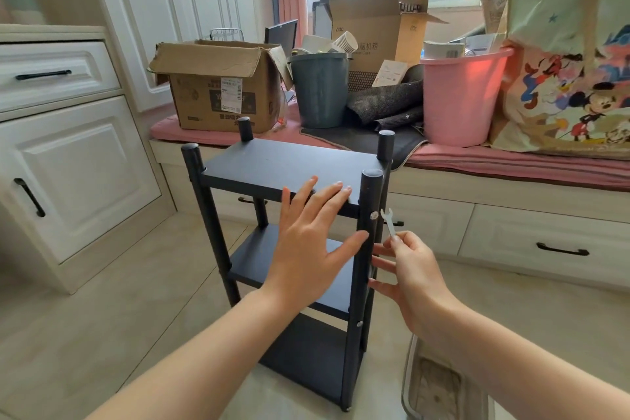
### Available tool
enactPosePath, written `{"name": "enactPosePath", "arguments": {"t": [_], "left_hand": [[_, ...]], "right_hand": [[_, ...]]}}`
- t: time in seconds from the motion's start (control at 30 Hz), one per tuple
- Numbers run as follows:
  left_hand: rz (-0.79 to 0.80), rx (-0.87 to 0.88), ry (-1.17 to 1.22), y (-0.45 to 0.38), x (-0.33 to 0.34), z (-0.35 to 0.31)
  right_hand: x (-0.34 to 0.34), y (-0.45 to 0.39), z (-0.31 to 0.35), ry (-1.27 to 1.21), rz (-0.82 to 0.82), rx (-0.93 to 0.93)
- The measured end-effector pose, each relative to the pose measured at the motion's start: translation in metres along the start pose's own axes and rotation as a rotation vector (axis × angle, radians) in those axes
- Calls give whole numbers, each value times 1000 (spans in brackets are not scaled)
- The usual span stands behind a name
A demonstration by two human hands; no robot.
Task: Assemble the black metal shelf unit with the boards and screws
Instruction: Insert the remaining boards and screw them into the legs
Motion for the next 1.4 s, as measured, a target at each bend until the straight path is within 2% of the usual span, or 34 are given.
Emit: {"name": "enactPosePath", "arguments": {"t": [0.23,0.37,0.43,0.6,0.87,1.4], "left_hand": [[10,20,67,-6,-6,9],[-27,-17,130,-8,-18,19],[-54,19,135,-9,-26,22],[33,3,114,-6,-33,33],[29,-2,83,-5,-34,31],[25,-94,-14,2,-26,25]], "right_hand": [[8,3,-3,33,20,-15],[20,8,-10,18,124,1],[25,8,-13,43,183,-19],[29,0,-13,161,276,-104],[23,-14,1,422,280,-387],[24,-14,32,652,159,-889]]}}
Point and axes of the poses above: each hand's wrist, its own y-axis away from the middle knuckle, its own x-axis out of the palm, z = x × y, the point moved 4 cm from there along -y, towards the middle knuckle, and after that the axes turned 2 degrees about -y, right-handed, at the moved point
